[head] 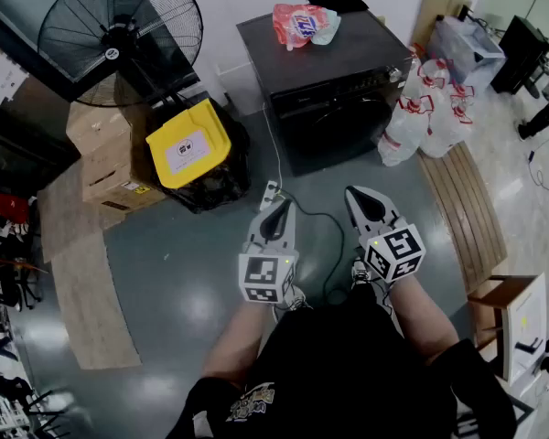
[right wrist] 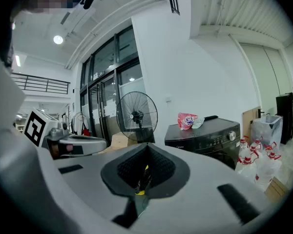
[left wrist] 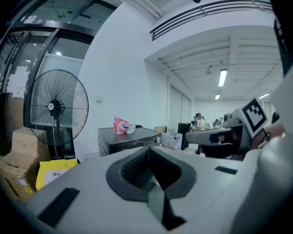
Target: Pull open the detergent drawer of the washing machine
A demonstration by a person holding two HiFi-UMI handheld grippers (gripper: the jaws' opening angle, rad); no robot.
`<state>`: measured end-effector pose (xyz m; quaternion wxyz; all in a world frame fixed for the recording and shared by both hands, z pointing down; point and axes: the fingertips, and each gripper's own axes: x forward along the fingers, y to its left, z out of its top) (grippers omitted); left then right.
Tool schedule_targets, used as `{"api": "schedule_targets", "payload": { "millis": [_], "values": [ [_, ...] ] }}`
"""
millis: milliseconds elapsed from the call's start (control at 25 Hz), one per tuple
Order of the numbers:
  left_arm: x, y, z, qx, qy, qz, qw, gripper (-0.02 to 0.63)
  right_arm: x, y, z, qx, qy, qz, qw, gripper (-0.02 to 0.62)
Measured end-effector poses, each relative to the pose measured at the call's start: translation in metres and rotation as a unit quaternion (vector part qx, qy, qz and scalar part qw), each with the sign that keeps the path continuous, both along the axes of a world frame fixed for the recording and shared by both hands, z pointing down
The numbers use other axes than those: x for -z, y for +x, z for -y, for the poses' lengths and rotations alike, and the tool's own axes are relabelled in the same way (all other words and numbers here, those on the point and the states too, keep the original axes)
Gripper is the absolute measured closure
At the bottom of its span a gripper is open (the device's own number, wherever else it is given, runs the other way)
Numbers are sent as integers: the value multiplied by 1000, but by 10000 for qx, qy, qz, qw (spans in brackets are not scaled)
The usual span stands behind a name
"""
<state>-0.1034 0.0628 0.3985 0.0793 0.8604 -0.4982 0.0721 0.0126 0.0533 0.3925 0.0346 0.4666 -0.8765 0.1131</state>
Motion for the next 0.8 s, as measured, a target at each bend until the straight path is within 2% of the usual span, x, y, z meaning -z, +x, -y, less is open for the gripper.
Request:
{"api": "schedule_targets", "payload": {
  "millis": [800],
  "values": [
    [1, 14, 2, 87, 33, 95, 9999, 594, 4, 21, 1, -113, 126, 221, 9996, 584]
  ]
}}
